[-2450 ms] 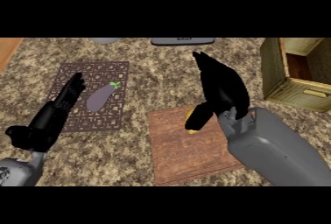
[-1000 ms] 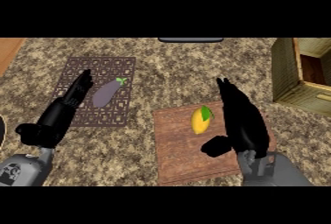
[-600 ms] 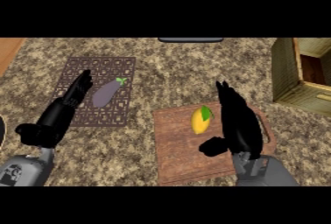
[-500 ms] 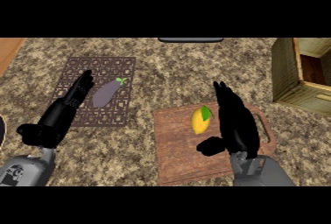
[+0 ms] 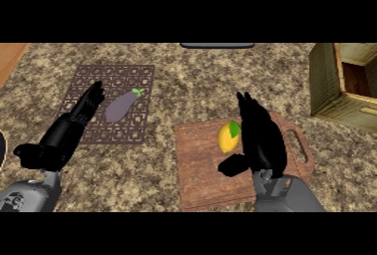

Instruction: Pick the lemon from the cutting board and place it in the basket

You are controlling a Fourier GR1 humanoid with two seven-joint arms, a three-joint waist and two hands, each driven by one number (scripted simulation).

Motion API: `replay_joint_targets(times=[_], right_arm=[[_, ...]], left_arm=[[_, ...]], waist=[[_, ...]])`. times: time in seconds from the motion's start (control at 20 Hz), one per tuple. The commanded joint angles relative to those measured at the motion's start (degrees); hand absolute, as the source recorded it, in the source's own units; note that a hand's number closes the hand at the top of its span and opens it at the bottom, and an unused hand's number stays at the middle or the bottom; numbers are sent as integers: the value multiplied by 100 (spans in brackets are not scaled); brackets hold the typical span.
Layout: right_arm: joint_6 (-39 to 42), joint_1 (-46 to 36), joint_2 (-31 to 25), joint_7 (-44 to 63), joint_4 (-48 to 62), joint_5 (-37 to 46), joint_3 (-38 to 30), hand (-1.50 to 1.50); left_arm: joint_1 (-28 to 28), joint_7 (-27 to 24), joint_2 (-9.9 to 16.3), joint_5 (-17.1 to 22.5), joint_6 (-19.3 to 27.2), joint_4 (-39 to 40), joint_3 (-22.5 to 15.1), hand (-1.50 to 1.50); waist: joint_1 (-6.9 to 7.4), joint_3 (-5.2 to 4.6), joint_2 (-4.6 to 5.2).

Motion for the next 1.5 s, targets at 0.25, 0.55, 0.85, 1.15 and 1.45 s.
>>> replay_joint_targets(times=[0.25, 0.55, 0.85, 1.15, 1.45], right_arm=[[362, -161, 345, -156, 575, 400, -239, -150], [-282, 118, 540, -313, 1018, 614, -61, -150], [-118, 159, 543, -312, 1249, 695, -251, -150], [-380, -273, 386, -1119, 2344, 493, -908, -150], [-122, -132, 546, -1073, 2277, 265, -801, -150]], left_arm=[[-28, 86, -110, -65, -445, 23, 569, 0], [65, 228, -499, -439, -458, -110, 427, 0], [73, 8, -734, -743, -409, 10, 448, 0], [-35, 301, -746, -713, -640, -135, 675, 0], [209, 90, -608, -610, -988, -211, 988, 0]], waist=[[5, 0, 4], [0, 1, 2], [-7, 0, 1], [6, 1, 6], [15, 1, 3]])
